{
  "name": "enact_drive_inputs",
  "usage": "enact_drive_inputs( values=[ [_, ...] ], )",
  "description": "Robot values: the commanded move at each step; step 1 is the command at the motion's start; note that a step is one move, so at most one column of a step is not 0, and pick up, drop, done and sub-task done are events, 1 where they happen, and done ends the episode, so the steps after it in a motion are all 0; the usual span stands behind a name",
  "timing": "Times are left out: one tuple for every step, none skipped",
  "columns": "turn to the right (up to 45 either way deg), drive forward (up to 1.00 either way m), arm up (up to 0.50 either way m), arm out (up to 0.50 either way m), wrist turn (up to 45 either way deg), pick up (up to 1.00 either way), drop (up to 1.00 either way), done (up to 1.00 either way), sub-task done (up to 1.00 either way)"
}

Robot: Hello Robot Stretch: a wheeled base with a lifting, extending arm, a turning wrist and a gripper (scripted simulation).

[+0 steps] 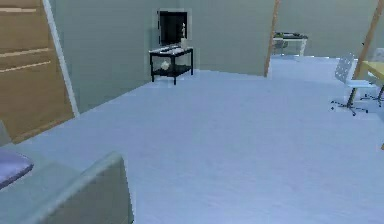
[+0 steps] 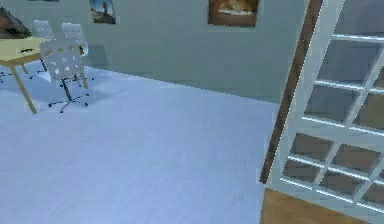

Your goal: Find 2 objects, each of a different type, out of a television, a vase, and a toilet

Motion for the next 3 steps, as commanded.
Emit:
enact_drive_inputs(
  values=[
    [0.0,0.55,0.0,0.0,0.0,0.0,0.0,0.0,0.0],
    [0.0,0.9,0.0,0.0,0.0,0.0,0.0,0.0,0.0],
    [-9.0,0.0,0.0,0.0,0.0,0.0,0.0,0.0,0.0]
  ],
)
